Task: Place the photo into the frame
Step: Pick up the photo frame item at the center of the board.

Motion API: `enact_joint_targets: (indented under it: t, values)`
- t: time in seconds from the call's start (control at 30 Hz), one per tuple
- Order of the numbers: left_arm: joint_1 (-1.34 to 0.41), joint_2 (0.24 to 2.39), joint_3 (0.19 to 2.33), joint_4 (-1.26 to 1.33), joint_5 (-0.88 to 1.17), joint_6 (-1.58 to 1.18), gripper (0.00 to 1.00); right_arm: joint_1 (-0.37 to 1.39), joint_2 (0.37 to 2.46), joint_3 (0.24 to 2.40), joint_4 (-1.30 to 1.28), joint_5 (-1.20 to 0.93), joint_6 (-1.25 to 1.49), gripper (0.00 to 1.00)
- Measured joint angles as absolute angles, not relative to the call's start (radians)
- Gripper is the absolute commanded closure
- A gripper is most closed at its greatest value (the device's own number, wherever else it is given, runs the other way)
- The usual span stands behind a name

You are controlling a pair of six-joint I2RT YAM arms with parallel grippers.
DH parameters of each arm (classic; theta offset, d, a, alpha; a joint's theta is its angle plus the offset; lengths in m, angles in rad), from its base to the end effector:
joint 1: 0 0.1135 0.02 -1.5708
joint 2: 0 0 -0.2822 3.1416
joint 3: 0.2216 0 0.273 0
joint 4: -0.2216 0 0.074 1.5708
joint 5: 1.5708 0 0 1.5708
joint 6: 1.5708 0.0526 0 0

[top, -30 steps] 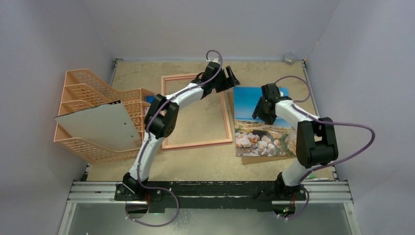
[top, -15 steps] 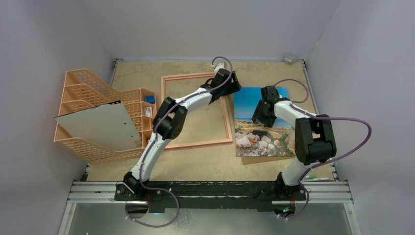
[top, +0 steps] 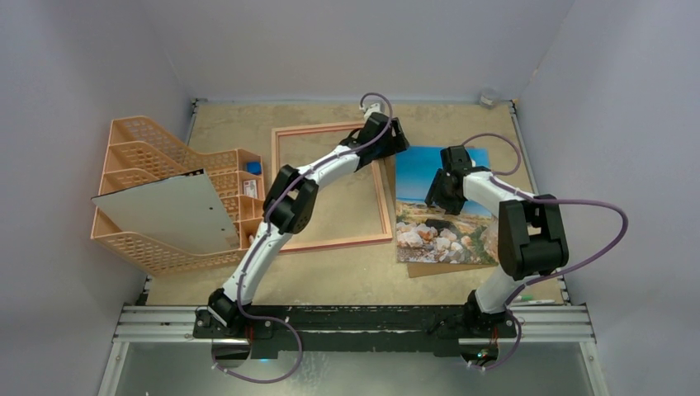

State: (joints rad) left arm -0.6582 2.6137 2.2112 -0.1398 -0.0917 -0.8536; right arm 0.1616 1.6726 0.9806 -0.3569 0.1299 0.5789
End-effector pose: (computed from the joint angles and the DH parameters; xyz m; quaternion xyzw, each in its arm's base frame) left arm 0.5097 -0.3880 0.1413 -0.1073 0.8634 -0.3080 0.3849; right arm 0.3514 0.0504 0.1611 0.2161 0.9397 0.0347 0.2627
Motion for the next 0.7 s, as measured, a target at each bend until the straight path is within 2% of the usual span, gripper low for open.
enact_joint_targets:
  t: [0.13,0.4,0.6,0.7]
  values:
    - [-0.629,2.633,2.232,-0.134,0.009,-0.903,0.34,0.162,1.668,0.973,-0.349,0.125,0.575,0.43]
    - [-0.570,2.598,2.093,0.057,0.216,-1.038,0.39,0.158,1.664,0.965,-0.340,0.112,0.574,0.44]
    - [-0.552,2.599,2.043,0.156,0.311,-1.090,0.53,0.157,1.664,0.965,-0.339,0.111,0.574,0.44]
    - [-0.550,2.599,2.015,0.196,0.329,-1.102,0.64,0.157,1.665,0.965,-0.338,0.111,0.574,0.45]
